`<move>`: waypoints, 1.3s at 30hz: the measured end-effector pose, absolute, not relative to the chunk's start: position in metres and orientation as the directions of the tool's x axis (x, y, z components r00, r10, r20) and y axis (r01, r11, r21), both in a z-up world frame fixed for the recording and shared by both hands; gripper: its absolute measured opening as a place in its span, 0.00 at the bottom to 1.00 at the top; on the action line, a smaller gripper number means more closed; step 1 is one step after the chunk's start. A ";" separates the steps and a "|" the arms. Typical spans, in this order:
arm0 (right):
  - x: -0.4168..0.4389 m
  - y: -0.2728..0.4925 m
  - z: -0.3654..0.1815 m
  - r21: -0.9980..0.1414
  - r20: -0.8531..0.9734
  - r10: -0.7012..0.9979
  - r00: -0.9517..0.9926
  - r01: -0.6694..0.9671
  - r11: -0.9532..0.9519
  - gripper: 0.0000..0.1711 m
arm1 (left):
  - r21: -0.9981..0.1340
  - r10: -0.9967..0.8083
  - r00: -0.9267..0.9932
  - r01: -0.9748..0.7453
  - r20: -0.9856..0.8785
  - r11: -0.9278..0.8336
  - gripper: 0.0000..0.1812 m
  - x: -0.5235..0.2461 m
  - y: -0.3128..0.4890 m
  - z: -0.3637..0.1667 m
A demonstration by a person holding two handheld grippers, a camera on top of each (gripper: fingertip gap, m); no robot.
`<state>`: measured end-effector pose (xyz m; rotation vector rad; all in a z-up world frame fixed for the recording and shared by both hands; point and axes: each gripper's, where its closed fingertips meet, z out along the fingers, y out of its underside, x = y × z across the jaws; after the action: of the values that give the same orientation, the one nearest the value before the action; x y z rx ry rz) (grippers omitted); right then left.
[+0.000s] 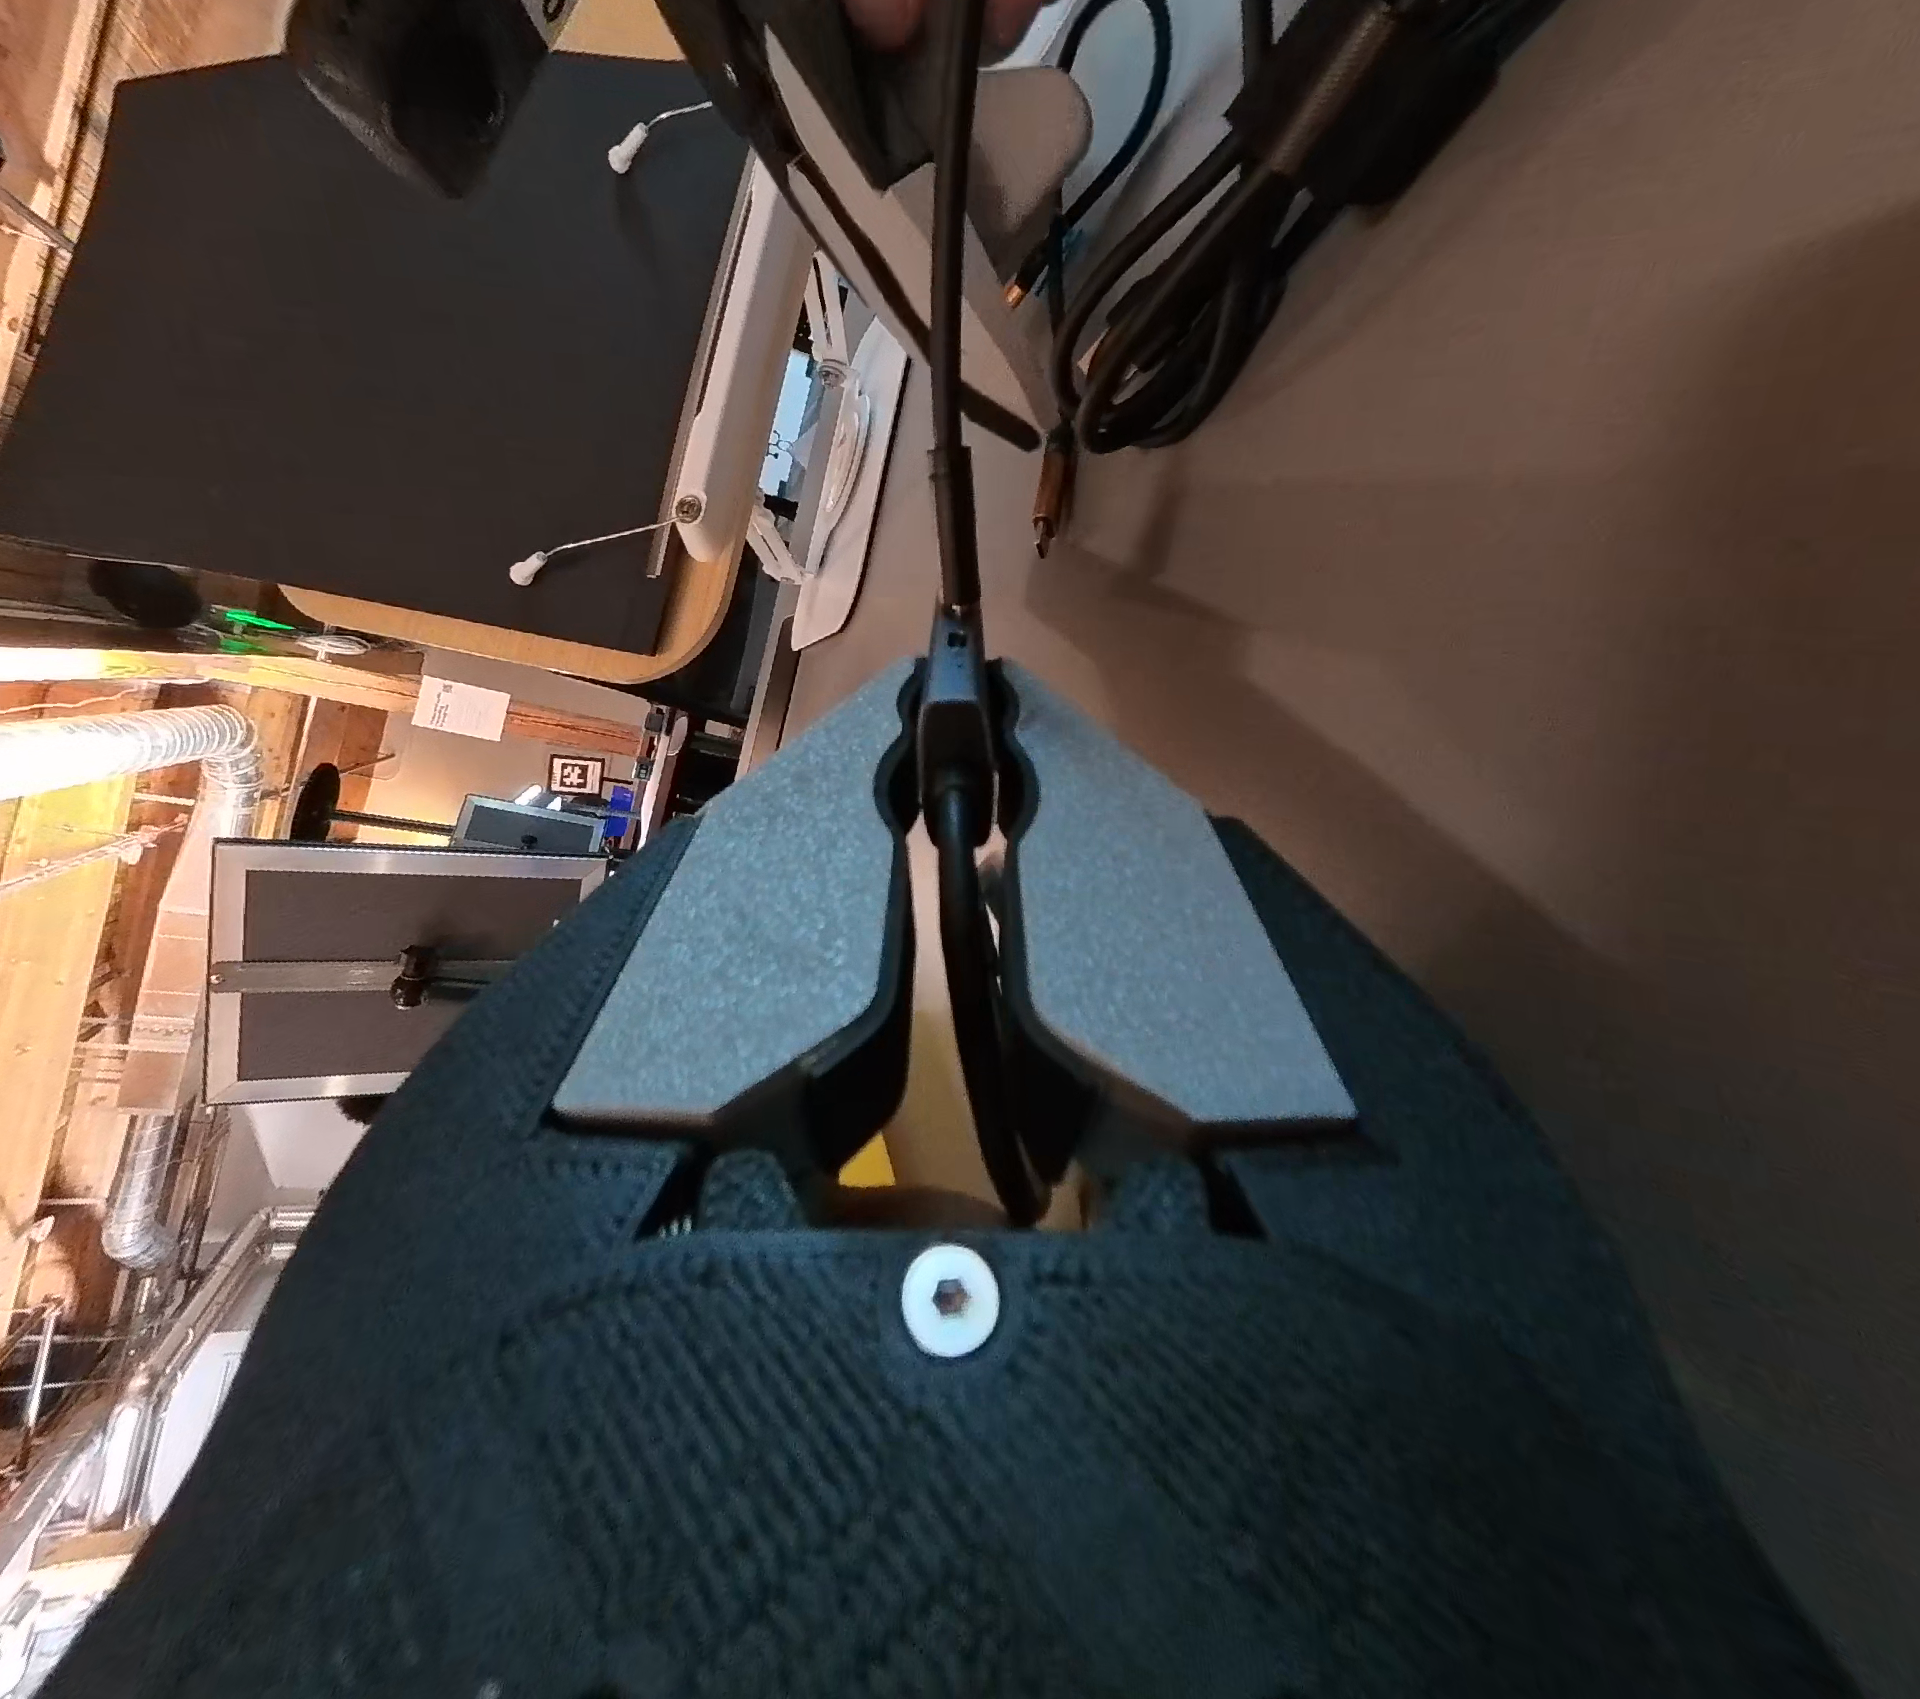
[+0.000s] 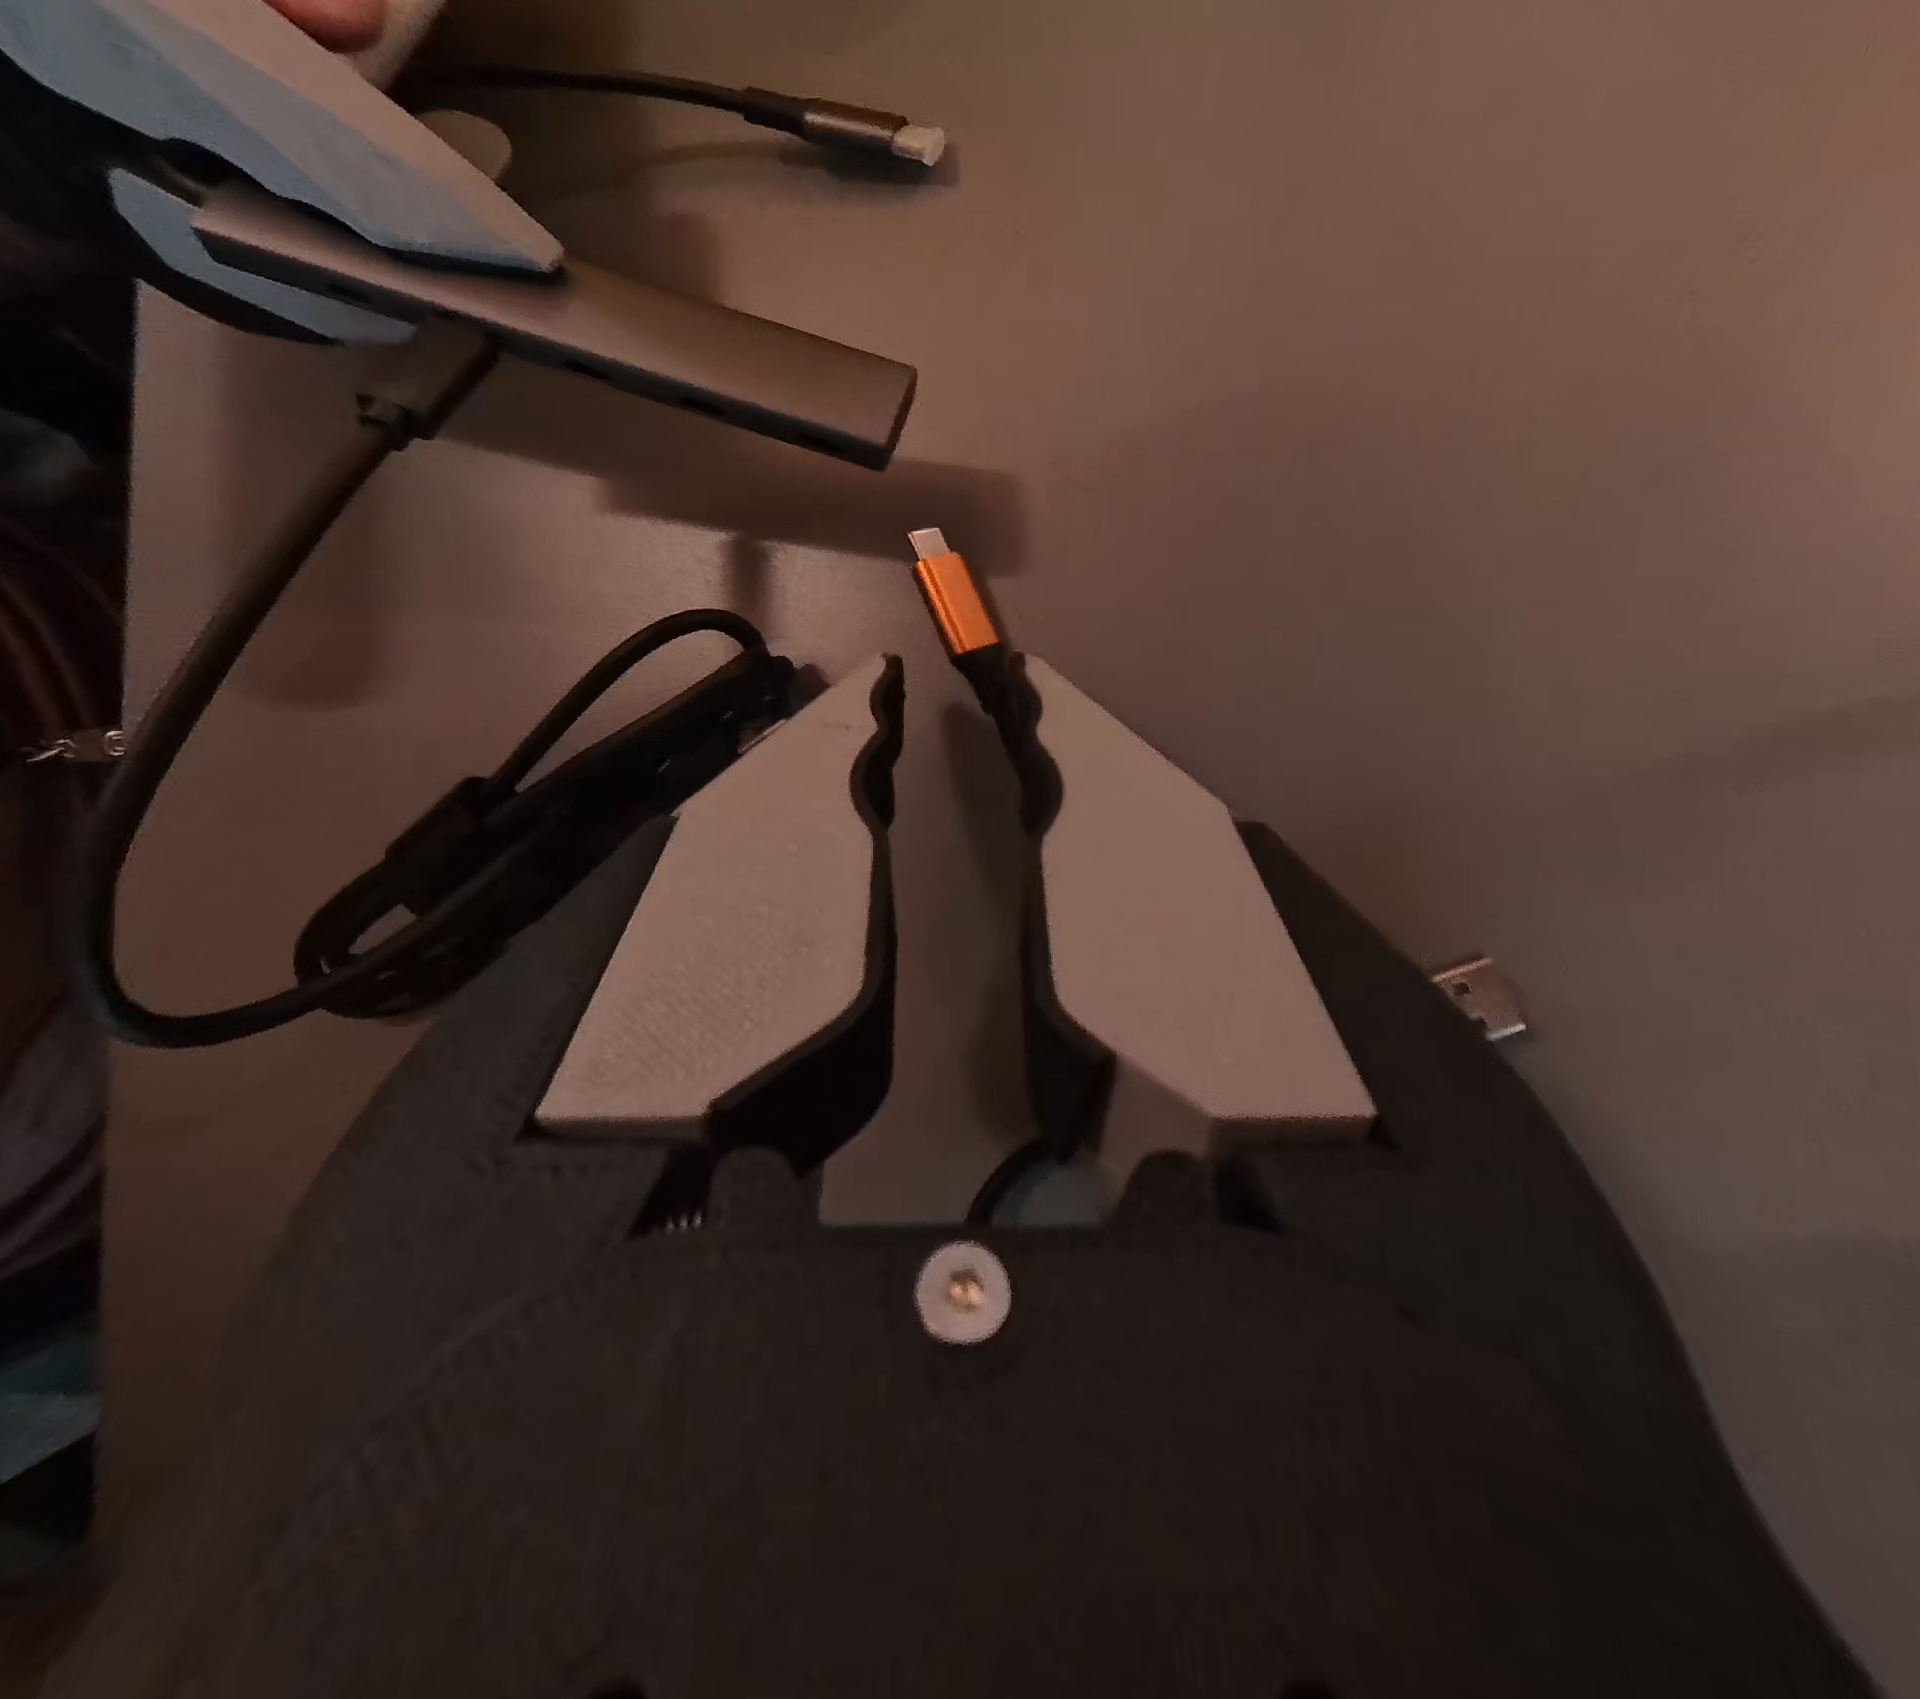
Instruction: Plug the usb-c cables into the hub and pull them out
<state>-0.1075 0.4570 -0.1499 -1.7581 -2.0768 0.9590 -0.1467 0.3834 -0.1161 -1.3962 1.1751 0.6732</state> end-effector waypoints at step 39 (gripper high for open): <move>-0.113 0.399 -0.051 -0.660 0.447 0.891 -0.074 0.645 0.385 0.04 | -0.295 -0.145 0.306 -0.951 -0.941 -0.090 0.04 -0.183 0.405 -0.112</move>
<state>-0.1131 0.3994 -0.0506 -1.3397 -1.7995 0.3674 -0.1825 0.4046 -0.1118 -1.5027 1.0550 0.9460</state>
